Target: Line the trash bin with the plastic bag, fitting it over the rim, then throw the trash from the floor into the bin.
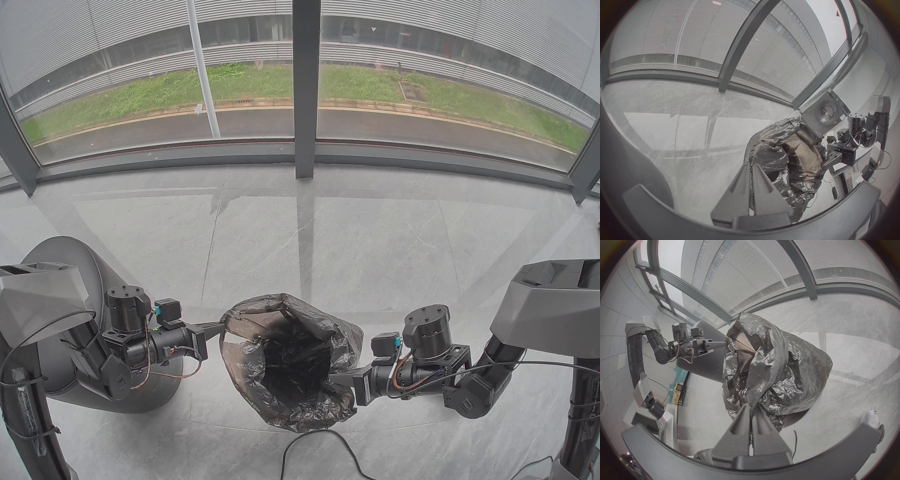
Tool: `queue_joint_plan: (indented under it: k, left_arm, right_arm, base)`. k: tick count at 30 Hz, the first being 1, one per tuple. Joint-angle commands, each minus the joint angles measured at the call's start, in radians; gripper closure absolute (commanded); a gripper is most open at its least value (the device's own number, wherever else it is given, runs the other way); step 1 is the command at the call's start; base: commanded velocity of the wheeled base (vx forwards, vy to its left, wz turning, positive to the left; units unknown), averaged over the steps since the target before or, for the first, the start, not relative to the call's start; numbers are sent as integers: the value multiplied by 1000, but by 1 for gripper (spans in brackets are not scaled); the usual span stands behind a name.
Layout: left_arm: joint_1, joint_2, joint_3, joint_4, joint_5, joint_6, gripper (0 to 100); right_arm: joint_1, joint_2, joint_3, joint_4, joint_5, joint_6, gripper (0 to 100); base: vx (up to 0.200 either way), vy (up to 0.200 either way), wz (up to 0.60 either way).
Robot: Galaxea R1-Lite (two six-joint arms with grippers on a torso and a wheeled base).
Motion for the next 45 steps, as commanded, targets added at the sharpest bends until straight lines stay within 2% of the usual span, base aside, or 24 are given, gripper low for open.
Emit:
queue_joint_plan:
  k: [1,6,11,18,29,35,36,45]
  left_arm:
    - [-41,-8,4,0,-1,-1,100]
    - [-104,17,-10,9,1,2,100]
    - [-92,44,-36,9,4,23,100]
    - [-43,48,-39,9,25,25,100]
    - [-37,48,-36,9,31,27,100]
    - [-38,52,-42,11,31,48,100]
    - [-37,54,-46,11,33,50,100]
    - [-34,64,-100,17,45,50,100]
  right_arm:
    - [7,26,-4,0,-1,-4,100]
    - [-59,23,19,2,-6,-67,100]
    - [-129,43,25,0,-4,-162,100]
    - [-132,72,7,-3,-4,-169,100]
    - [-155,80,-23,-3,-7,-178,100]
    - [-220,80,-24,-3,-6,-228,100]
    - [-227,81,-24,-1,-6,-228,0]
    - [-229,129,-121,2,-6,-230,0]
  base:
    - [0,0,0]
    - [0,0,0]
    - [0,0,0]
    - [0,0,0]
    - [0,0,0]
    - [0,0,0]
    - [0,0,0]
    - [0,0,0]
